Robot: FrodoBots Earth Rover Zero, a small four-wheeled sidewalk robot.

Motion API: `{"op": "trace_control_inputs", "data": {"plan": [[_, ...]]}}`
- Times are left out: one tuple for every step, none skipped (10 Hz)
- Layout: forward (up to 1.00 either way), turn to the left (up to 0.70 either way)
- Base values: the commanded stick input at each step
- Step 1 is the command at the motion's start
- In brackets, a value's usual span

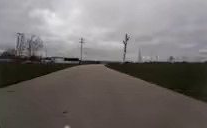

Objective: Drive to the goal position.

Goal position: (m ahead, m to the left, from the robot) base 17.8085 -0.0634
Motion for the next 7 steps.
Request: {"op": "trace_control_inputs", "data": {"plan": [[1.00,0.32],[1.00,0.00],[1.00,0.00],[1.00,0.00],[1.00,0.00],[1.00,0.00],[1.00,0.00]]}}
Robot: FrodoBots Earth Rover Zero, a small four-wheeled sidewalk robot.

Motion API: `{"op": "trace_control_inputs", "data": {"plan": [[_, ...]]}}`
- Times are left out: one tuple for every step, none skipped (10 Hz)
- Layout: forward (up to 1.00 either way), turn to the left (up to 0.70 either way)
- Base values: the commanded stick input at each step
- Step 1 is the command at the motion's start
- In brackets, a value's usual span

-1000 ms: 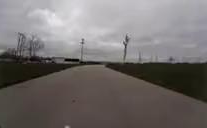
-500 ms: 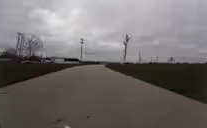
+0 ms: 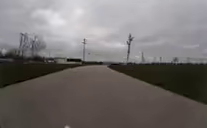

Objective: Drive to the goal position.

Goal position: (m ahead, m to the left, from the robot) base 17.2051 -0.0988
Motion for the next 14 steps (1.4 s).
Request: {"op": "trace_control_inputs", "data": {"plan": [[1.00,0.00],[1.00,0.00],[1.00,0.00],[1.00,0.00],[1.00,0.00],[1.00,0.00],[1.00,0.00],[1.00,0.00],[1.00,0.00],[1.00,0.00],[1.00,0.00],[1.00,0.00],[1.00,0.00],[1.00,0.00]]}}
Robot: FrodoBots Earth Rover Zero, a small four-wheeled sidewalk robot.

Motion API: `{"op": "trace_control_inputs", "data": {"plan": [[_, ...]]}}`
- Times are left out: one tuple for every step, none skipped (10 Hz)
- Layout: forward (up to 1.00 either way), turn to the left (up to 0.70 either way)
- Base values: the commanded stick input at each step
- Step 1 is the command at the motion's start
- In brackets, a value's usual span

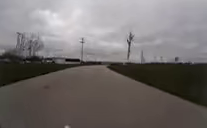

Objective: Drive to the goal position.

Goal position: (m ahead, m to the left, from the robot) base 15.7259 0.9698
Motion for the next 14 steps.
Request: {"op": "trace_control_inputs", "data": {"plan": [[1.00,0.00],[1.00,0.00],[1.00,0.00],[1.00,0.00],[1.00,0.00],[1.00,0.00],[1.00,0.00],[1.00,0.00],[1.00,0.00],[1.00,0.00],[1.00,0.00],[1.00,0.00],[1.00,0.00],[1.00,0.00]]}}
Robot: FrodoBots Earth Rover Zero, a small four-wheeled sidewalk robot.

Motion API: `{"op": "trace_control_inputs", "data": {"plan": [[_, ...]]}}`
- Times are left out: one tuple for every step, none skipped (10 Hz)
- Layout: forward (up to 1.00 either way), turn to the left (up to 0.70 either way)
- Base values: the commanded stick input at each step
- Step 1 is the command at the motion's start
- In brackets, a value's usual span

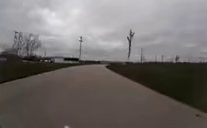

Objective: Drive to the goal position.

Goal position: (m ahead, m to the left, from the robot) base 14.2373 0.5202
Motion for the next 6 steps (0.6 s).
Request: {"op": "trace_control_inputs", "data": {"plan": [[1.00,0.00],[1.00,0.00],[1.00,0.00],[1.00,0.00],[1.00,0.00],[1.00,0.00]]}}
